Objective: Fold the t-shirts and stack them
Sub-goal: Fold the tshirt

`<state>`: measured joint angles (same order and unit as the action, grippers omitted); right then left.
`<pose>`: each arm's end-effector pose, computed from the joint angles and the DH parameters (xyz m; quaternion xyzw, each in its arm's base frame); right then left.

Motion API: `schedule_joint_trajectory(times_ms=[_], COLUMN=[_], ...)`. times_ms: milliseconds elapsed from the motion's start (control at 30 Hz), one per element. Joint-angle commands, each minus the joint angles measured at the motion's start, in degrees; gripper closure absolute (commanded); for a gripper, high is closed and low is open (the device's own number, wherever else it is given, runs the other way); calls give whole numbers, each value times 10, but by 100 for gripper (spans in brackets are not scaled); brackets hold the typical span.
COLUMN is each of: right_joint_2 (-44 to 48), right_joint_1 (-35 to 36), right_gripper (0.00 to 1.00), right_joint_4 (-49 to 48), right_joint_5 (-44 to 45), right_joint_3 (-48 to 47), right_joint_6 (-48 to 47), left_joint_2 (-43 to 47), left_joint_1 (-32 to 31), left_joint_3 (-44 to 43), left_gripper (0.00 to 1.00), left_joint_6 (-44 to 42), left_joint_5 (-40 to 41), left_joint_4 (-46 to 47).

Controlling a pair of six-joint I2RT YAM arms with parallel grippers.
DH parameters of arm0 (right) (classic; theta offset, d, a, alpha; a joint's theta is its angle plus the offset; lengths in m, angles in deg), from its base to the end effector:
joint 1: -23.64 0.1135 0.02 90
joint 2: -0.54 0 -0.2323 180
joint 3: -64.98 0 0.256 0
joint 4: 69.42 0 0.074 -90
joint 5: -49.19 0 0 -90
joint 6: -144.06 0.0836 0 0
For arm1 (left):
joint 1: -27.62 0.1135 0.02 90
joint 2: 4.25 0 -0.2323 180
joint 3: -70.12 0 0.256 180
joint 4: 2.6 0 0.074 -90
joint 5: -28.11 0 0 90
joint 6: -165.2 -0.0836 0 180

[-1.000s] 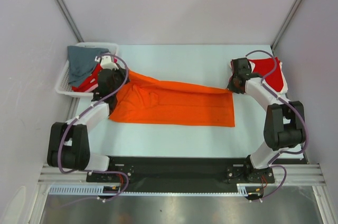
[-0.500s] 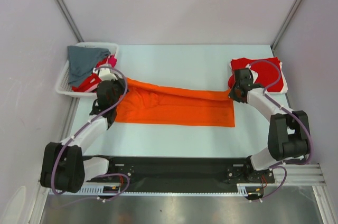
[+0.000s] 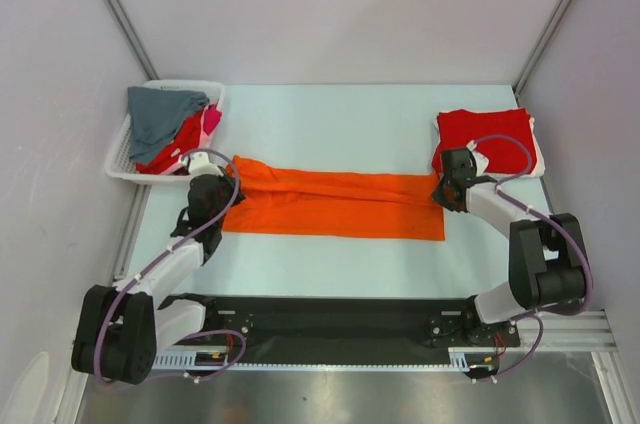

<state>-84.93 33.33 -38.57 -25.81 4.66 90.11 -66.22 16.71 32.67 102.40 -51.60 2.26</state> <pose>0.3190 0.0325 0.1080 0.2533 0.9144 -0.0024 0.3156 0.2885 -0.0404 0.1597 -0.1665 0.7986 -0.1180 0.5662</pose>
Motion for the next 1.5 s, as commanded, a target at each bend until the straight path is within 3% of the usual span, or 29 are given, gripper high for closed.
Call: schedule_joint_trajectory(times_ms=[0,100,533,700,833,1033,1467], right_joint_2=[31,47,74,52,-14,-134,-319], right_joint_1=[2,2,45,88,126,203,251], right_gripper=[74,64,62,63,62,62,60], right_joint_4=[-39,-54,-68,-107,-163,-187,-203], right_joint_5=[27,31,31,-55,-185,-235,-422], right_joint_3=[26,47,23,-10,-68,-170,-359], right_joint_6=[28,41,22,5,14,12,18], left_joint_2=[0,0,62,98,129,154,226], left_joint_1=[-4,-4,-5,-4,-4,-4,-7], left_joint_3=[18,27,81,103,115,124,135], left_gripper=[100,99,92,95,99,100,100], left_joint_6=[38,60,102,111,116,118,145], left_joint_5=[-9,-8,-12,-13,-17,-26,-57], left_joint_4=[2,-7,-36,-53,-71,-73,-140])
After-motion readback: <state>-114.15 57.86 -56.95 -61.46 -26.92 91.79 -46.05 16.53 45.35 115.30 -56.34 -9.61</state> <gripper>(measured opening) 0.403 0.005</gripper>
